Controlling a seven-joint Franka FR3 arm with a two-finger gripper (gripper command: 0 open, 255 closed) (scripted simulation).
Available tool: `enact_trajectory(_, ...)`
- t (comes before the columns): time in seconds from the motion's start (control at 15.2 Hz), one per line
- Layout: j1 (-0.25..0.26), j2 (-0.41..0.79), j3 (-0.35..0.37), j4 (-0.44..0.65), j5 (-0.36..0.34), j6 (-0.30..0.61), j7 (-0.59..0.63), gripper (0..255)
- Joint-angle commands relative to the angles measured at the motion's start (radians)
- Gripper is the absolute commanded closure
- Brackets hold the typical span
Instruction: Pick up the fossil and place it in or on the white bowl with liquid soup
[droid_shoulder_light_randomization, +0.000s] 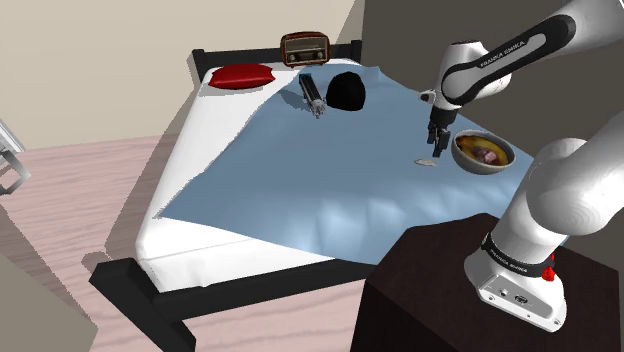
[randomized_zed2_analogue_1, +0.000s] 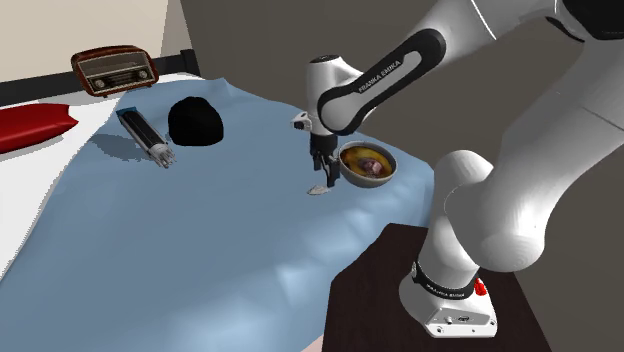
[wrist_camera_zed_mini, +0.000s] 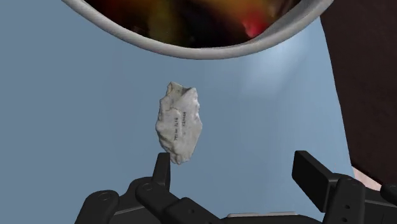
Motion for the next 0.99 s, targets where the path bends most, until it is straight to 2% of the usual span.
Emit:
enact_trajectory(0.0, 0.028, 0.068, -0.061, 0.009, 0.014, 0.07, -0.087, 0)
enact_trajectory(0.53, 0.078, 0.193, -0.125, -0.024, 0.076, 0.218, -0.138, 0)
enact_trajectory(0.92, 0.078, 0.193, -0.125, -0.024, 0.076, 0.218, -0.138, 0)
